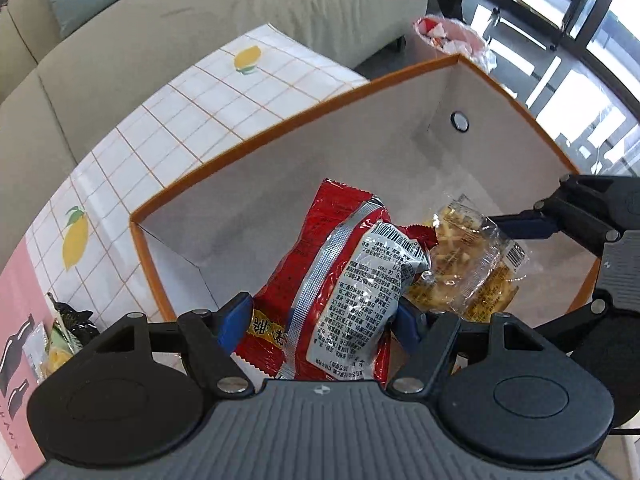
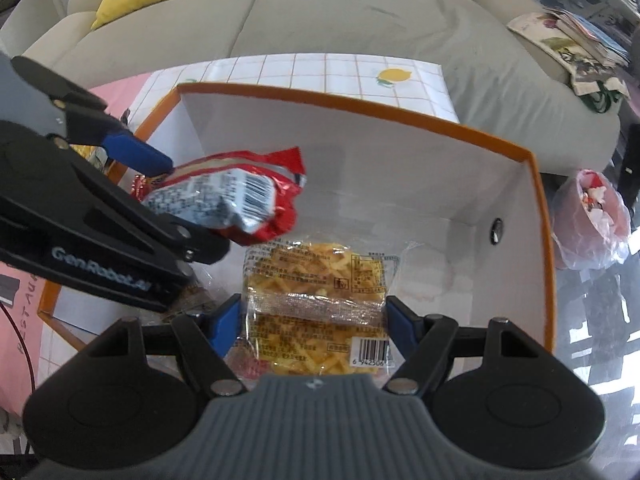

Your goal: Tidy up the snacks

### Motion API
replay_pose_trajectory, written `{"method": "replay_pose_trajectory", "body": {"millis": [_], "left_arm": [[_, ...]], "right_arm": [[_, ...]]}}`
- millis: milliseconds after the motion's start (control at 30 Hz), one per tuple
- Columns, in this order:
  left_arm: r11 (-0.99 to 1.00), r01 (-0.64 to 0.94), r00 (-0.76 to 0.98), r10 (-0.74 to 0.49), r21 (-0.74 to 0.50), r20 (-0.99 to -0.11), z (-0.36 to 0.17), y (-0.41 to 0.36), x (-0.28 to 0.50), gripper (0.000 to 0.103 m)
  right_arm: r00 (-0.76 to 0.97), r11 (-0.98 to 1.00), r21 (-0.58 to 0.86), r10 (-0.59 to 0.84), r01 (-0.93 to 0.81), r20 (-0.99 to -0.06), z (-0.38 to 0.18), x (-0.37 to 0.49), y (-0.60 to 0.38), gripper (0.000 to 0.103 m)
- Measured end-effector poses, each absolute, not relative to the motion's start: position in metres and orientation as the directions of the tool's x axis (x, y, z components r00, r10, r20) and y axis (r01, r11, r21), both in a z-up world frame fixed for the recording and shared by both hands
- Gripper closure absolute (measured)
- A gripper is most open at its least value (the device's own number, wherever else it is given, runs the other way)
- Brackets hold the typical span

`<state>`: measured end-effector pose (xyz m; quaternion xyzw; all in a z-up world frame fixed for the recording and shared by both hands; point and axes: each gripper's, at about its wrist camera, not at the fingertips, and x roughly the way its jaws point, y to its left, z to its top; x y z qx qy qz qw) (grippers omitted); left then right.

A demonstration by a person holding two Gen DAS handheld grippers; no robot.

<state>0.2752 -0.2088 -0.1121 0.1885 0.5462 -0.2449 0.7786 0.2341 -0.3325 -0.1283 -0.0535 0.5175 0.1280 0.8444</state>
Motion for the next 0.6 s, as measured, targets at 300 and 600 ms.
{"method": "replay_pose_trajectory", "body": {"millis": [300, 600], "left_arm": [[0.824, 0.566, 0.215, -0.118, 0.025, -0.969, -0.132, -0.21, 0.282, 0.016], [0.832, 0.555, 0.244, -0.17, -0.006, -0.955, -0.121, -0.205, 0.278, 0.0]], "right_arm": [[0.404, 0.948, 0.012, 0.147, -0.317, -0.903, -0.145, 0.238, -0.322, 0.028], [0.394, 0.946, 0.005, 0.14, -0.323, -0.908, -0.137, 0.239, -0.32, 0.022]]}}
